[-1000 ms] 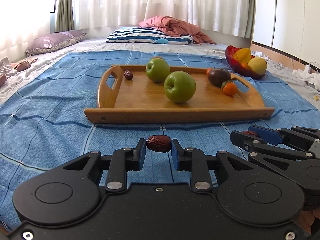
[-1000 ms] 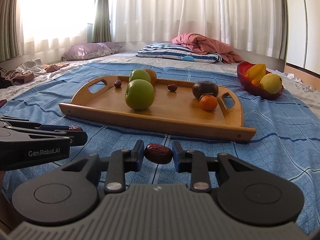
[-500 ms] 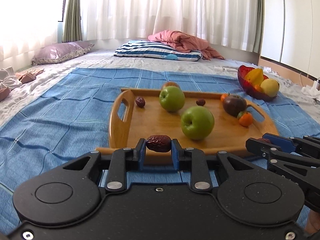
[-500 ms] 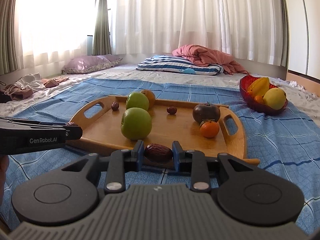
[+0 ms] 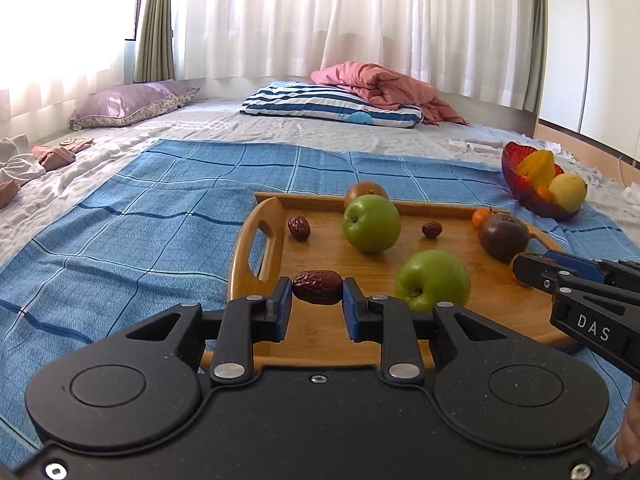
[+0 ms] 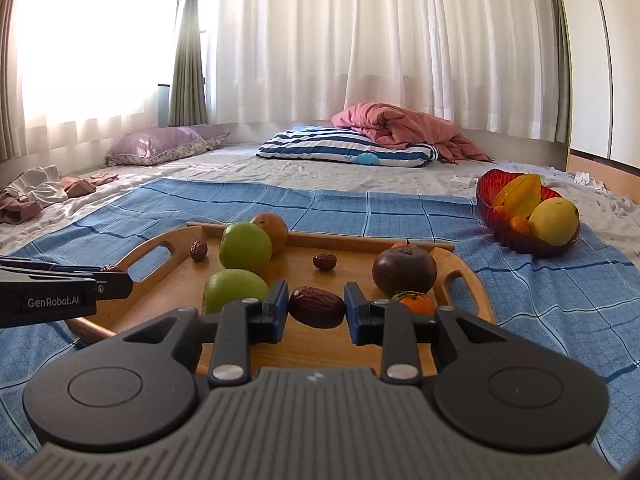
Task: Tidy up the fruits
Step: 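Carry the red date with the left gripper while the right carries its date over the tray, then hold the red date in the left gripper above the tray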
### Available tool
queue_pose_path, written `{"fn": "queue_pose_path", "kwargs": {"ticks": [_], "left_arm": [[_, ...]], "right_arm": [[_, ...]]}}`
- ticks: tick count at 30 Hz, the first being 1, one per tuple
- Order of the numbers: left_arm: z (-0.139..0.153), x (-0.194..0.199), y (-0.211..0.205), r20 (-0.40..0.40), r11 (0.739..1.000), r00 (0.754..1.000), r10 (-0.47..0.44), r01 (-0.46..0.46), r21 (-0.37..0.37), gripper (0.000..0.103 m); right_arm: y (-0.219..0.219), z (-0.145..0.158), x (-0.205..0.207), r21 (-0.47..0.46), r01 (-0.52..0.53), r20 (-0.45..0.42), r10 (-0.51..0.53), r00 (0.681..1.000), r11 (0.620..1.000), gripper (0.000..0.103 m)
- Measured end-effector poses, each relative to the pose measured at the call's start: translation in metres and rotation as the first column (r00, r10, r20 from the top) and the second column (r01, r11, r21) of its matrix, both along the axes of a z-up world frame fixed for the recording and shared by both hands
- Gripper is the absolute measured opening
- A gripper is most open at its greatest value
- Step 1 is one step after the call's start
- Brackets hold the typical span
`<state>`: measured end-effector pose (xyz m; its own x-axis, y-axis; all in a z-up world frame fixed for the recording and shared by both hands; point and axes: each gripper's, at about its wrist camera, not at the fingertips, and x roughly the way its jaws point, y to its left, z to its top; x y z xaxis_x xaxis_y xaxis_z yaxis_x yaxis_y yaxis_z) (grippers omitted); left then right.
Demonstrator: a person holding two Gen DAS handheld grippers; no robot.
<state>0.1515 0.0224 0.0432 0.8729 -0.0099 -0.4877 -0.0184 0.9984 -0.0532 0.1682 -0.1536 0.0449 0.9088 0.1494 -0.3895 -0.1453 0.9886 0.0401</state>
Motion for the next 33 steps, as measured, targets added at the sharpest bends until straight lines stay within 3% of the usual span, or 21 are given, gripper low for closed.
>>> {"fn": "queue_pose_path", "kwargs": {"ticks": [13,33], "left_arm": [[-0.007,0.037,-0.003,-0.023,1.000,1.000,0.016,-0.015,0.023,0.025],[-0.013,0.085,0.007,-0.081,1.000,0.997,0.001,-0.003,-0.024,0.025]], "right_arm": [[-0.005,-0.011,0.041,0.036,0.032,-0.051,-0.030,0.998,0.999,0.036],[-0.008,-0.010,0.082,0.049,0.025,-0.087,-0.021,0.996,0.998,0.036]]}}
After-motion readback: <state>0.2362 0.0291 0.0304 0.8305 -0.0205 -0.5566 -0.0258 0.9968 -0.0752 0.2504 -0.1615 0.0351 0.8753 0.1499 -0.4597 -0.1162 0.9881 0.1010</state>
